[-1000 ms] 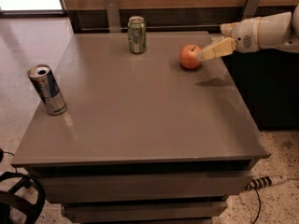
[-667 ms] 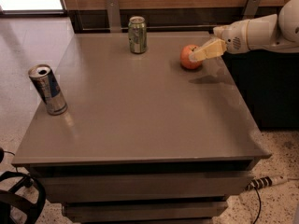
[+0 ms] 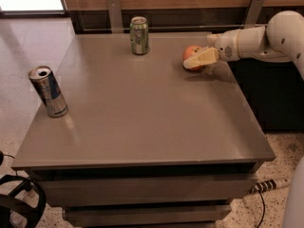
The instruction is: Move apple near redbull can
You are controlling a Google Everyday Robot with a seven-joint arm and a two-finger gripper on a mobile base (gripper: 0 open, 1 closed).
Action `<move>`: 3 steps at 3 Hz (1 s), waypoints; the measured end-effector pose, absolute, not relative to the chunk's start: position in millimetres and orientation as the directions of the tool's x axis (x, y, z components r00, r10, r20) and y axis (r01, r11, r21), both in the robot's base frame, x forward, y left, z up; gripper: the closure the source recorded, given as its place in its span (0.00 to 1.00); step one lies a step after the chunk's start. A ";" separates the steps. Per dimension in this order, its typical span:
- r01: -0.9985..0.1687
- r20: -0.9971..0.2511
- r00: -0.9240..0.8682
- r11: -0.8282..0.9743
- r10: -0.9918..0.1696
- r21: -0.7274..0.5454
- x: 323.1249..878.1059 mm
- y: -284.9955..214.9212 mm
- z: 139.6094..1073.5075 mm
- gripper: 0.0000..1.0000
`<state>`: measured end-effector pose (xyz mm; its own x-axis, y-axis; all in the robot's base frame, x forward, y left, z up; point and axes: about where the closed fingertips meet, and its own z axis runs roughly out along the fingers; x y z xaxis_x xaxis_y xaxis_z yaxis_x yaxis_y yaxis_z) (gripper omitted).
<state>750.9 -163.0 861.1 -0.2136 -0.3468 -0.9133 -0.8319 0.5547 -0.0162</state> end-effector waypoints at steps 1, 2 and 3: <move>-0.842 -0.923 -0.208 0.540 -0.323 0.001 756.1 -154.9 849.6 0.00; -0.841 -0.931 -0.216 0.541 -0.293 0.025 756.5 -154.1 836.9 0.02; -0.836 -0.935 -0.223 0.547 -0.275 0.039 755.6 -154.8 829.8 0.25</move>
Offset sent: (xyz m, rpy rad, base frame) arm 0.0047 0.0012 -0.0318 0.0835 0.0105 0.0058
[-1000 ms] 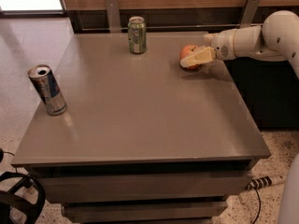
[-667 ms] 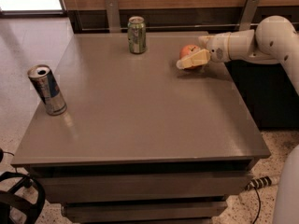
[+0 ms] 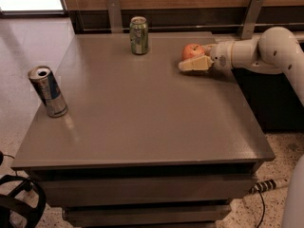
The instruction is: Move apple near redbull can
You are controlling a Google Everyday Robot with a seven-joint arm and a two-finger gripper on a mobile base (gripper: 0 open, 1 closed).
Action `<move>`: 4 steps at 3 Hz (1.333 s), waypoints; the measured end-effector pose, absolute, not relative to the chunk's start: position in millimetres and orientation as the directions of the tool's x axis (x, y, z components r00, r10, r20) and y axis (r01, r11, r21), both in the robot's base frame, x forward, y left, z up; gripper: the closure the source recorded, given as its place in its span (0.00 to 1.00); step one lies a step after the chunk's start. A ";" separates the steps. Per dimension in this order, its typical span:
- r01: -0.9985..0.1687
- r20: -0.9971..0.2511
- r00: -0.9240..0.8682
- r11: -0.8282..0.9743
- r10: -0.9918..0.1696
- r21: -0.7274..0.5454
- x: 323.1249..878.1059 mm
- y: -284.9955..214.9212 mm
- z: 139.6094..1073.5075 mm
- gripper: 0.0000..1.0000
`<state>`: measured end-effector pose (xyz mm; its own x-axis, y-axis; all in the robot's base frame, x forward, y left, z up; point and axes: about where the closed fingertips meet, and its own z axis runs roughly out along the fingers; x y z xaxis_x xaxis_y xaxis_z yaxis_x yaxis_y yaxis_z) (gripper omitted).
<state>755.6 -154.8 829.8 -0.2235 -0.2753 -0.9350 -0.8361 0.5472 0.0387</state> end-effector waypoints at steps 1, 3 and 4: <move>-0.839 -0.935 -0.224 0.543 -0.275 0.041 756.0 -151.4 828.5 0.48; -0.843 -0.935 -0.225 0.535 -0.275 0.045 756.8 -144.9 826.0 0.95; -0.846 -0.934 -0.226 0.532 -0.276 0.047 757.1 -142.1 825.1 1.00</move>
Offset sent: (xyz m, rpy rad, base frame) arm 0.0004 0.0032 -0.0013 0.0012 0.0020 0.0044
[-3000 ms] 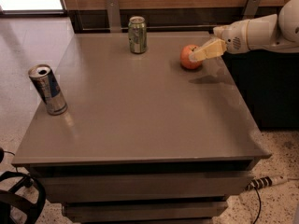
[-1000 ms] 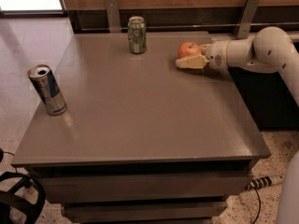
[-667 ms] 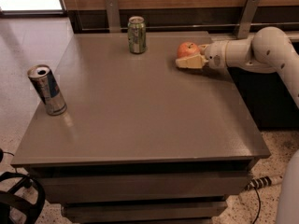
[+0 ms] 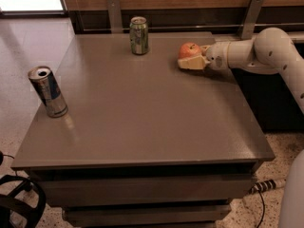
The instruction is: Move apple near redbull can
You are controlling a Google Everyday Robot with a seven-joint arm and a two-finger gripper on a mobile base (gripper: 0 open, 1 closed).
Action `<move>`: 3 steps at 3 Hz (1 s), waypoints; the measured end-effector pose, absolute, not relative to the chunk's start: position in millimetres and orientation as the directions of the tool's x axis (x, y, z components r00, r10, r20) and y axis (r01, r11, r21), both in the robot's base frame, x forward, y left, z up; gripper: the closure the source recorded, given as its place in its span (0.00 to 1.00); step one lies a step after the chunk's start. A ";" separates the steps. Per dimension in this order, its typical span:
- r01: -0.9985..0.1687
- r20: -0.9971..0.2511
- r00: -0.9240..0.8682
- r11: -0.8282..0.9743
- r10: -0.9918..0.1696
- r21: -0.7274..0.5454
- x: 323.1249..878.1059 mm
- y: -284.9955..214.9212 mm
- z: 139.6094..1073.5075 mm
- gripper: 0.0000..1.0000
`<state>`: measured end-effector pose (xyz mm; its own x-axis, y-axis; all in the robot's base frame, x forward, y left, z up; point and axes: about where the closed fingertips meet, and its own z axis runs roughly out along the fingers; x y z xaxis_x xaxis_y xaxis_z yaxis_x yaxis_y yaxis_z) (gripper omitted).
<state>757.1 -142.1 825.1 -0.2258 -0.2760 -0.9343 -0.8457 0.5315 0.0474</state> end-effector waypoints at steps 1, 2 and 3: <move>-0.846 -0.934 -0.226 0.532 -0.276 0.047 757.1 -142.1 825.1 1.00; -0.855 -0.932 -0.213 0.518 -0.294 0.033 746.6 -140.5 842.0 1.00; -0.858 -0.936 -0.172 0.514 -0.308 -0.011 717.6 -135.8 871.7 1.00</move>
Offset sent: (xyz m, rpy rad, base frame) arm -0.0297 -0.0037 0.0494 -0.0443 -0.0265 0.0354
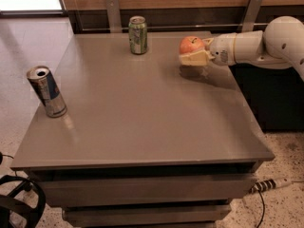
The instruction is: Move apple near redbull can
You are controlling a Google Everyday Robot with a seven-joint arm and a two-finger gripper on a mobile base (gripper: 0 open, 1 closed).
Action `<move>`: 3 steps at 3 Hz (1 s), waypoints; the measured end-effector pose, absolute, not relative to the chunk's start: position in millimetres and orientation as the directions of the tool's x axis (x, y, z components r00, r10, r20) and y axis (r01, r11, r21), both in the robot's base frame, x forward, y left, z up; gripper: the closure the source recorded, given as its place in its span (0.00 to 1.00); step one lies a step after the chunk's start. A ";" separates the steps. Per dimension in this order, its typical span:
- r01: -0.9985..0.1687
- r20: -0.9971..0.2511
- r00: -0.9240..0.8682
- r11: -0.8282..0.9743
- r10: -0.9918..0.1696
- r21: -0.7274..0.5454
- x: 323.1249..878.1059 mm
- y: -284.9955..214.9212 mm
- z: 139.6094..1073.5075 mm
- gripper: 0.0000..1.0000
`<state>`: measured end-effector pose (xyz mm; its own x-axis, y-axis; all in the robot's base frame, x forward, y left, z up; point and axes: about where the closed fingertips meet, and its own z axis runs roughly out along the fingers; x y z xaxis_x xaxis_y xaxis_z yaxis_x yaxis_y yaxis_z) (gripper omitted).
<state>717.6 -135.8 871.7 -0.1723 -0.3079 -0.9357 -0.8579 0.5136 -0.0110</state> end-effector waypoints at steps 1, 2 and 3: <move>-0.858 -0.944 -0.155 0.513 -0.292 -0.018 684.9 -118.5 883.1 1.00; -0.854 -0.945 -0.167 0.520 -0.280 -0.003 664.1 -97.8 878.2 1.00; -0.858 -0.939 -0.187 0.513 -0.289 0.013 645.5 -65.8 872.8 1.00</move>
Offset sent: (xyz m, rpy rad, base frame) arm -0.0795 0.0565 0.0010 0.0400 0.0044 -0.0265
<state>645.5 -65.8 872.8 -0.1867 -0.2892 -0.9389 -0.8584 0.5129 0.0127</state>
